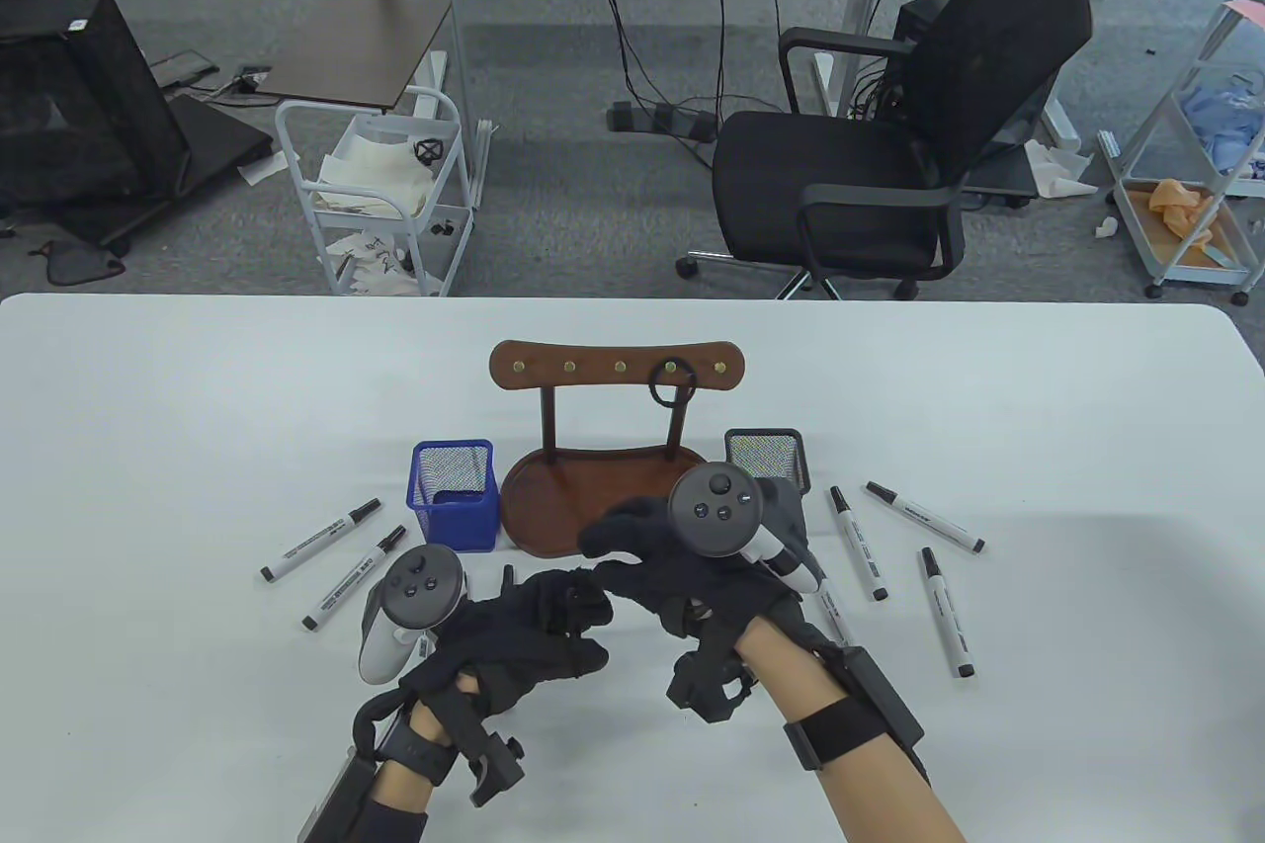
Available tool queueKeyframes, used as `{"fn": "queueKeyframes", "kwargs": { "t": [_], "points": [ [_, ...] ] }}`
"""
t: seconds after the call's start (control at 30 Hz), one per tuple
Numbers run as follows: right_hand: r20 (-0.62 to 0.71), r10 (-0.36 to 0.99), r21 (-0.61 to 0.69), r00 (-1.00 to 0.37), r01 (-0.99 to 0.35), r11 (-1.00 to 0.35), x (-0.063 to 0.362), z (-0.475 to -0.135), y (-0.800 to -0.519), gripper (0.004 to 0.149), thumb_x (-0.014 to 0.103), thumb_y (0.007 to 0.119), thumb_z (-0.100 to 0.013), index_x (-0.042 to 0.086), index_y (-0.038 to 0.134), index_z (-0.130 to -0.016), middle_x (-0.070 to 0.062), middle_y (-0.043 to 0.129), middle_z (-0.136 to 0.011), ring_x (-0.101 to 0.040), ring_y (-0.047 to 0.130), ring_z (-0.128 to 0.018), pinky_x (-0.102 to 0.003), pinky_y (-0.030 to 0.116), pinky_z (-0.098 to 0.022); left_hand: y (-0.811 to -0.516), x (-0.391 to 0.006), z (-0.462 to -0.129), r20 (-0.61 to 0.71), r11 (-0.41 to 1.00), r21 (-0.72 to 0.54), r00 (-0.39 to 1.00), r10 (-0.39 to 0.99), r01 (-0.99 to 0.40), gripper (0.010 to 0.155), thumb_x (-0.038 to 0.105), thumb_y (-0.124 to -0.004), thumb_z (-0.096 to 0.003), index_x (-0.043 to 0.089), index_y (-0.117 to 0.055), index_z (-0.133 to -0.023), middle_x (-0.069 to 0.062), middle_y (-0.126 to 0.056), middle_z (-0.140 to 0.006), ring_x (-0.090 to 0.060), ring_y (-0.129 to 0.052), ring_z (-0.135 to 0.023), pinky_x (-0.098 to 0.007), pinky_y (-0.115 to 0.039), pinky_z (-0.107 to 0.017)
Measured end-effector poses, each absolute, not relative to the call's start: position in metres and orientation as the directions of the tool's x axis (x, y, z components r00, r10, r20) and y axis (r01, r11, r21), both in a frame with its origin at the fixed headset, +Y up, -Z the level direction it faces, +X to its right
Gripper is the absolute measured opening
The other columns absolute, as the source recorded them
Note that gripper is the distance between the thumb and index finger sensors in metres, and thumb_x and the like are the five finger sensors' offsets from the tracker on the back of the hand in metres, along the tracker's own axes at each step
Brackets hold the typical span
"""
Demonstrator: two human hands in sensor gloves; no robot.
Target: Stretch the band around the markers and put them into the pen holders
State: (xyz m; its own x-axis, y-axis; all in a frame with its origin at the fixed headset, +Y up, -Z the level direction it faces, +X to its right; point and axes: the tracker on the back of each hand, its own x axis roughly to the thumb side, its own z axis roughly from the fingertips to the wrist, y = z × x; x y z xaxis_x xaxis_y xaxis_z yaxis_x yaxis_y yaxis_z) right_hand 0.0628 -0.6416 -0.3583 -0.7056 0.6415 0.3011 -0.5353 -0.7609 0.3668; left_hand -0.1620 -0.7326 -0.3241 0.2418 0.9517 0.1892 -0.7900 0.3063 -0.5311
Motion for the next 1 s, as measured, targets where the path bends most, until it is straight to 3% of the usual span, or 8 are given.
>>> {"fn": "queueKeyframes", "kwargs": {
  "t": [0.6, 1.0],
  "points": [
    [0.134, 0.527, 0.297, -0.839, -0.473, -0.829, 0.157, -0.35, -0.639, 0.061, 0.039, 0.092, -0.045, 0.027, 0.072, -0.101, -0.008, 0.067, -0.118, -0.039, 0.061, -0.108, -0.063, 0.053, -0.076, -0.734, -0.162, -0.324, 0.197, 0.319, -0.527, 0.251, 0.948, -0.788, 0.08, 0.042, -0.096, -0.0473, 0.006, -0.057, -0.108, -0.016, -0.08, -0.107, -0.042, -0.073, -0.097, -0.065, -0.061, -0.071],
    [-0.091, 0.426, 0.235, -0.9, -0.435, -0.869, 0.233, -0.373, -0.643, 0.063, 0.036, 0.094, -0.045, 0.023, 0.07, -0.102, -0.009, 0.063, -0.119, -0.041, 0.056, -0.109, -0.065, 0.05, -0.076, -0.733, -0.163, -0.323, 0.202, 0.327, -0.529, 0.258, 0.945, -0.783, 0.08, 0.042, -0.096, -0.0476, 0.006, -0.057, -0.108, -0.016, -0.08, -0.107, -0.043, -0.072, -0.097, -0.065, -0.061, -0.071]
  ]
}}
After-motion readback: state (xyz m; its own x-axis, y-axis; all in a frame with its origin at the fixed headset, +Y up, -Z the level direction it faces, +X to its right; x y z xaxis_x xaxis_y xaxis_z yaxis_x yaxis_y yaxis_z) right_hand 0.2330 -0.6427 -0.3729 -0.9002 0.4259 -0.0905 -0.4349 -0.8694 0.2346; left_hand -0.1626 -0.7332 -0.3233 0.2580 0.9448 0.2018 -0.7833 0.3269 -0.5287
